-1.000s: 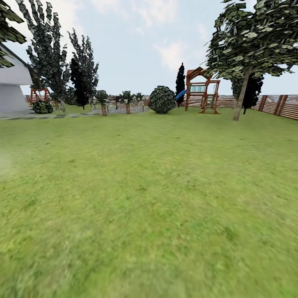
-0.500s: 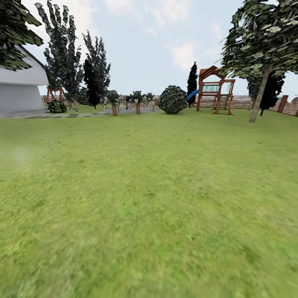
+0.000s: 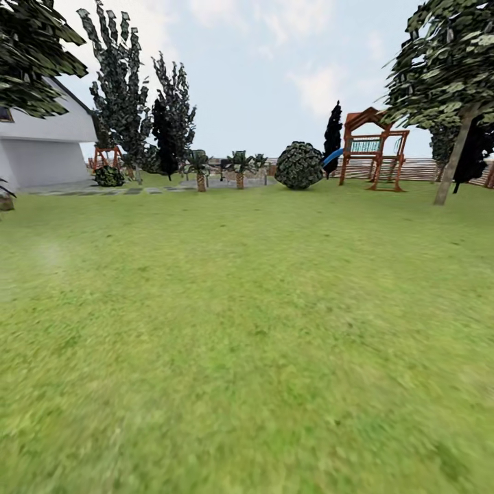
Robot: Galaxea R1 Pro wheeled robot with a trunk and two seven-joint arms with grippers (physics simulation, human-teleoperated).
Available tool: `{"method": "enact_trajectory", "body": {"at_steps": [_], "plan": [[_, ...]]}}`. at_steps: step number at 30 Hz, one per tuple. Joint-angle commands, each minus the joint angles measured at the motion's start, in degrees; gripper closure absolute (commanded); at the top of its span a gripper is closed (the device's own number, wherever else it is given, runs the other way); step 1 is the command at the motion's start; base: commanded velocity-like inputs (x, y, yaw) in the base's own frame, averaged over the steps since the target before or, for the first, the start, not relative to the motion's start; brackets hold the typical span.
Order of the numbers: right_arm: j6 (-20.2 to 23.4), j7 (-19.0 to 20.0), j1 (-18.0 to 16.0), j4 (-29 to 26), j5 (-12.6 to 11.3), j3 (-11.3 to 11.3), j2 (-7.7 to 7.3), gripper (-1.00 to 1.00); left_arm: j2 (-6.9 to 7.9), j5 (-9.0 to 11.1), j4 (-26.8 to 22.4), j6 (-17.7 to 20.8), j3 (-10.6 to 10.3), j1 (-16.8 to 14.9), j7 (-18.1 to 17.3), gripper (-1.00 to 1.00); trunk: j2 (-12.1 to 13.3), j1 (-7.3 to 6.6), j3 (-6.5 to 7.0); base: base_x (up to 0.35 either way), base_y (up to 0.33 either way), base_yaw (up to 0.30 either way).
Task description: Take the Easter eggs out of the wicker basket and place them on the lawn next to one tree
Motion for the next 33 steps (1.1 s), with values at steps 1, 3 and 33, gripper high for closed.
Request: {"method": "enact_trajectory", "body": {"at_steps": [1, 3, 33], "plan": [[0.05, 0.04, -0.02, -0.03, 0.11, 0.05, 0.01, -1.00, 0.00, -0.02, -0.10, -0.02, -0.05, 0.03, -0.06, -1.00, -0.02, 0.04, -0.05, 0.340, 0.000, 0.237], [0.05, 0.04, -0.02, -0.03, 0.11, 0.05, 0.01, -1.00, 0.00, -0.02, -0.10, -0.02, -0.05, 0.03, -0.05, -1.00, -0.02, 0.04, -0.05, 0.340, 0.000, 0.244], [0.05, 0.10, -0.02, 0.06, 0.20, 0.10, 0.06, -1.00, 0.00, -0.02, -0.10, -0.02, 0.04, 0.03, -0.04, -1.00, -0.02, 0.04, -0.05, 0.340, 0.000, 0.130]]}}
